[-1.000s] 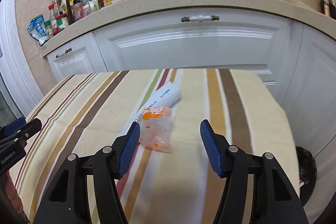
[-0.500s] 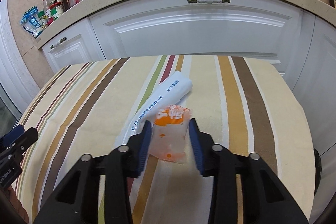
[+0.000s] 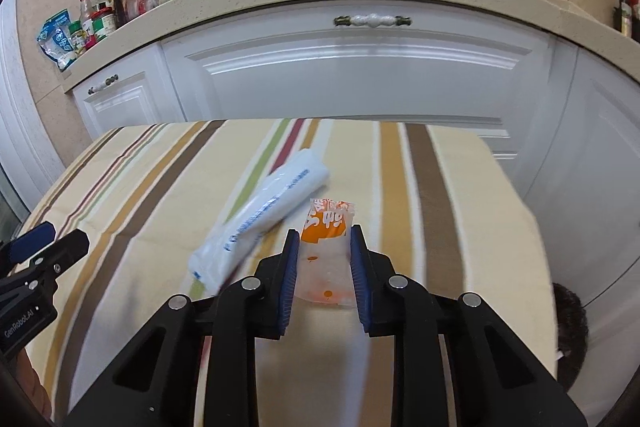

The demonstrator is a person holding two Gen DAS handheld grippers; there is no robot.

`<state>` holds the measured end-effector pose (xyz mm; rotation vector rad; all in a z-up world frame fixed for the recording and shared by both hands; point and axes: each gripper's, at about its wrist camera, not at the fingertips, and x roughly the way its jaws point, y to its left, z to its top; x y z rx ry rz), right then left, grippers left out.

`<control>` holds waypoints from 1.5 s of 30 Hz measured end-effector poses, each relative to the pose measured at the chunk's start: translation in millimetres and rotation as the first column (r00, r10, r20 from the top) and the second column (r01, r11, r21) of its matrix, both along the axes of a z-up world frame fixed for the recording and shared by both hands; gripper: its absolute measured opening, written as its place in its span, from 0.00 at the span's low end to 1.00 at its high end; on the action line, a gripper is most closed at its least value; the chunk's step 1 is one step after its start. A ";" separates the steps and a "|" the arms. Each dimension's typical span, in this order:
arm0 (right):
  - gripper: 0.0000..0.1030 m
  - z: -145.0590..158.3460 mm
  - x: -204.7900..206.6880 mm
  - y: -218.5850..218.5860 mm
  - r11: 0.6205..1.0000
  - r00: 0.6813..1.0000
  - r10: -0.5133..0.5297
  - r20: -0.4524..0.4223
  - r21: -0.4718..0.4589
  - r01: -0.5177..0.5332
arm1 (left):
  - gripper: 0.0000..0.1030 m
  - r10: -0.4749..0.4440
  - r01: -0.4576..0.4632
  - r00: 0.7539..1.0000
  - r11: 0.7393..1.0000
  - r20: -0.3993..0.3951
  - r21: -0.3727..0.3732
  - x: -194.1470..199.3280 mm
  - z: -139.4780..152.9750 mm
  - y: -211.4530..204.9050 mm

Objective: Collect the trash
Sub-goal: 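Grasp the white-blue printed bag with the left gripper while the right holds the packet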

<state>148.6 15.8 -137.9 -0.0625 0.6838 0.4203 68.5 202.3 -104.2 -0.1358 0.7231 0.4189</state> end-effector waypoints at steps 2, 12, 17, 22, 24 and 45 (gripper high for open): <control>0.25 1.5 -1.3 -10.9 1.000 1.000 -0.022 0.012 -0.012 0.022 | 0.62 -0.027 0.027 1.000 1.000 0.001 -0.001 7.2 -0.4 -9.0; 0.25 -2.6 -1.1 -59.2 0.993 0.994 -0.109 0.019 -0.035 0.110 | 0.62 -0.179 0.178 0.983 0.984 -0.031 -0.017 58.0 -14.9 -54.4; 0.25 -5.7 1.0 -72.2 0.992 0.992 -0.127 0.009 -0.024 0.128 | 0.62 -0.196 0.195 0.978 0.981 -0.072 -0.017 79.5 -31.3 -62.8; 0.25 -6.7 2.2 -76.2 0.992 0.992 -0.129 0.003 -0.013 0.129 | 0.62 -0.220 0.216 0.971 0.975 -0.090 -0.052 87.5 -39.5 -64.4; 0.25 -7.2 2.6 -76.6 0.992 0.992 -0.128 0.000 -0.010 0.128 | 0.60 -0.225 0.219 0.969 0.973 -0.097 -0.068 89.8 -42.8 -64.4; 0.25 -3.1 -6.8 -76.0 0.992 0.992 -0.126 0.029 -0.004 0.126 | 0.15 -0.227 0.227 0.972 0.974 -0.061 -0.014 69.4 -31.2 -68.5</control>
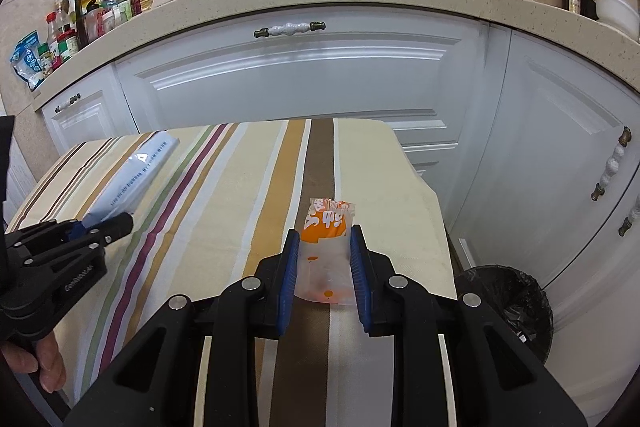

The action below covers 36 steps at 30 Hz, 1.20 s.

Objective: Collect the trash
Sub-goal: 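Grasp the white-blue printed bag with the left gripper while the right holds the packet, then carry the packet and white-blue bag over the black bin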

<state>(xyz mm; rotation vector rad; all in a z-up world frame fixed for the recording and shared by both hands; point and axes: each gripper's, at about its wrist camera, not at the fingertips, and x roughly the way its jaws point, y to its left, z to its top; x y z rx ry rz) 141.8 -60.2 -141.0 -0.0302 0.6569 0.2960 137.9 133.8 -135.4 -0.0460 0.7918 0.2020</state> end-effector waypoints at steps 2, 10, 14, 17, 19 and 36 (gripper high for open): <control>0.25 2.9 -3.5 0.1 1.000 1.000 -0.001 0.010 -0.001 0.001 | 0.15 0.002 -0.002 1.000 1.000 0.015 0.015 -7.2 5.7 -0.9; 0.25 13.7 -18.7 -2.9 1.000 0.999 -0.011 0.037 -0.004 0.011 | 0.15 0.015 -0.017 0.999 0.999 0.048 0.046 -33.1 22.6 -4.7; 0.25 21.6 -29.7 -7.3 1.000 0.998 -0.014 0.054 -0.004 0.014 | 0.15 -0.001 -0.001 0.998 0.999 0.062 0.039 -44.7 31.8 -11.9; 0.25 27.8 -39.3 -12.8 1.000 0.997 -0.024 0.068 -0.002 0.024 | 0.14 -0.021 0.018 0.997 0.999 0.079 0.040 -55.5 40.0 -21.0; 0.25 31.7 -45.4 -17.5 1.000 0.997 -0.031 0.077 -0.002 0.031 | 0.14 -0.032 0.029 0.995 0.999 0.090 0.035 -60.8 44.8 -26.5; 0.25 59.7 -102.3 -96.4 0.984 0.971 -0.180 0.158 0.013 0.180 | 0.14 -0.224 0.222 0.957 0.975 0.185 0.028 -103.6 81.2 -115.4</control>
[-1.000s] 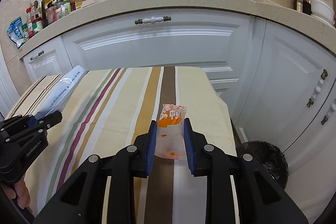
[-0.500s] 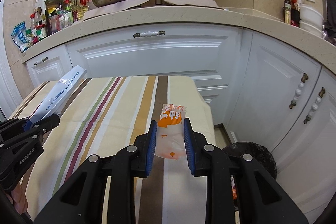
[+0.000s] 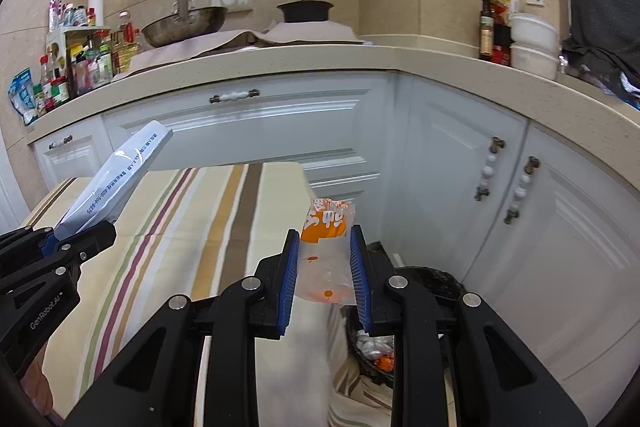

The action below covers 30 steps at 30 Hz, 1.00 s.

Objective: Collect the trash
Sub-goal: 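Carry the packet and white-blue bag over the black bin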

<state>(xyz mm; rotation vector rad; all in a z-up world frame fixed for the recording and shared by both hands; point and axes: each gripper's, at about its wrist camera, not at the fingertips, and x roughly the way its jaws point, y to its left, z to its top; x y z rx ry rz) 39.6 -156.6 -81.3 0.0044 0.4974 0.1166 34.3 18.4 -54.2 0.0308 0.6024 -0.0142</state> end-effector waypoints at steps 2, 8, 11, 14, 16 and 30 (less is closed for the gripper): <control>0.25 1.2 -4.9 -11.7 1.000 1.000 -0.025 0.005 0.004 0.025 | 0.14 -0.032 0.032 0.999 0.999 0.006 0.007 -2.3 1.7 -14.9; 0.25 0.0 -15.8 -44.9 0.995 0.995 -0.095 0.013 0.016 0.095 | 0.14 -0.109 0.109 0.994 0.994 0.006 0.018 -1.3 -0.6 -52.7; 0.25 -3.3 -18.2 -61.9 0.992 0.992 -0.128 0.010 0.019 0.128 | 0.14 -0.145 0.145 0.989 0.989 -0.001 0.026 2.3 -6.0 -74.0; 0.25 -7.7 -16.8 -78.2 0.988 0.988 -0.156 0.002 0.021 0.156 | 0.14 -0.179 0.180 0.984 0.983 -0.017 0.033 8.5 -13.7 -96.7; 0.25 -11.1 -15.0 -89.3 0.984 0.984 -0.176 -0.003 0.019 0.176 | 0.15 -0.197 0.198 0.980 0.979 -0.020 0.041 12.2 -17.8 -108.9; 0.25 -45.0 25.6 -138.3 0.974 0.974 -0.220 -0.052 0.034 0.222 | 0.15 -0.246 0.252 0.965 0.966 -0.090 0.063 73.1 -56.4 -182.3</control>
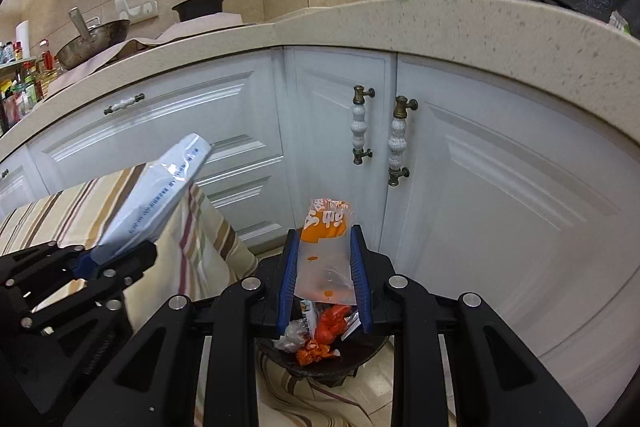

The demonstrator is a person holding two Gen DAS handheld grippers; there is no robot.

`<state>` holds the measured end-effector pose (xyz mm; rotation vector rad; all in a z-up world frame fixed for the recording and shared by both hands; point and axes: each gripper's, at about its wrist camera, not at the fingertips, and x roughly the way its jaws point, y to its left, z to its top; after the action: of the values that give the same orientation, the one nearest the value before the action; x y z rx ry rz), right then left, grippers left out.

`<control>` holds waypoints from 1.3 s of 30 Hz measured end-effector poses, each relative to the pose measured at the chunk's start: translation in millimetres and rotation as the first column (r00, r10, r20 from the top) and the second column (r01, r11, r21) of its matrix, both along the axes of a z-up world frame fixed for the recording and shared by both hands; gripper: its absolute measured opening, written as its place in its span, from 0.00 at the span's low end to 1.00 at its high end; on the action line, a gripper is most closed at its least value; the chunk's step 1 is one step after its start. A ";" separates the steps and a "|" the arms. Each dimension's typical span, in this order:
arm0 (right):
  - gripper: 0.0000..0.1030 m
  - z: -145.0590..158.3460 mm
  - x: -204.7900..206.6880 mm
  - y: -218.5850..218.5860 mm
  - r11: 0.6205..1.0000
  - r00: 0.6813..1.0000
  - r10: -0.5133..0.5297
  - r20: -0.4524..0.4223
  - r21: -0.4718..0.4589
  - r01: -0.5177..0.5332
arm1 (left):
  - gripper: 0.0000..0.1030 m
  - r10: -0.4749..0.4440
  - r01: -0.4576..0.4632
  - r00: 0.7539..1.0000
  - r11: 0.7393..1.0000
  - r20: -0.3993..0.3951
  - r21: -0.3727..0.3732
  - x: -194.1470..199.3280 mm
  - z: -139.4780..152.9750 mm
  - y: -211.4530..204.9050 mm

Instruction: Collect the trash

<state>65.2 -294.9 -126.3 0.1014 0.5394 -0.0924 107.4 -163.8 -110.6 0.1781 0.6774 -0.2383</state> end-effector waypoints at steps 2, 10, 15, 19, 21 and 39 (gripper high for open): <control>0.25 -6.5 9.0 -6.1 1.000 1.000 -0.004 -0.007 0.004 0.004 | 0.15 0.000 0.000 1.000 1.000 -0.012 0.004 9.8 -6.2 -7.4; 0.25 -25.0 35.3 -25.3 0.999 0.999 -0.024 -0.026 0.026 0.024 | 0.15 0.009 -0.008 1.000 1.000 -0.030 0.014 46.6 -26.4 -33.9; 0.25 -35.7 49.7 -33.3 0.999 0.999 -0.031 -0.036 0.033 0.032 | 0.15 0.023 -0.022 0.998 1.000 -0.062 0.015 67.5 -39.7 -41.1; 0.25 -43.9 61.7 -38.3 0.999 0.998 -0.032 -0.046 0.041 0.034 | 0.15 0.030 -0.029 0.995 1.000 -0.092 0.008 81.5 -49.1 -43.0; 0.25 -47.9 66.9 -39.4 0.999 0.998 -0.034 -0.047 0.041 0.036 | 0.15 0.028 -0.027 0.994 1.000 -0.104 0.005 87.1 -53.4 -44.5; 0.57 -35.2 46.9 -46.5 0.993 0.993 -0.115 -0.041 0.036 0.117 | 0.63 0.035 -0.037 0.996 0.999 -0.080 -0.016 72.1 -32.8 -24.0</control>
<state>112.0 -341.4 -161.5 0.1686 0.5739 -0.1977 179.5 -187.9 -143.4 0.1406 0.7570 -0.2174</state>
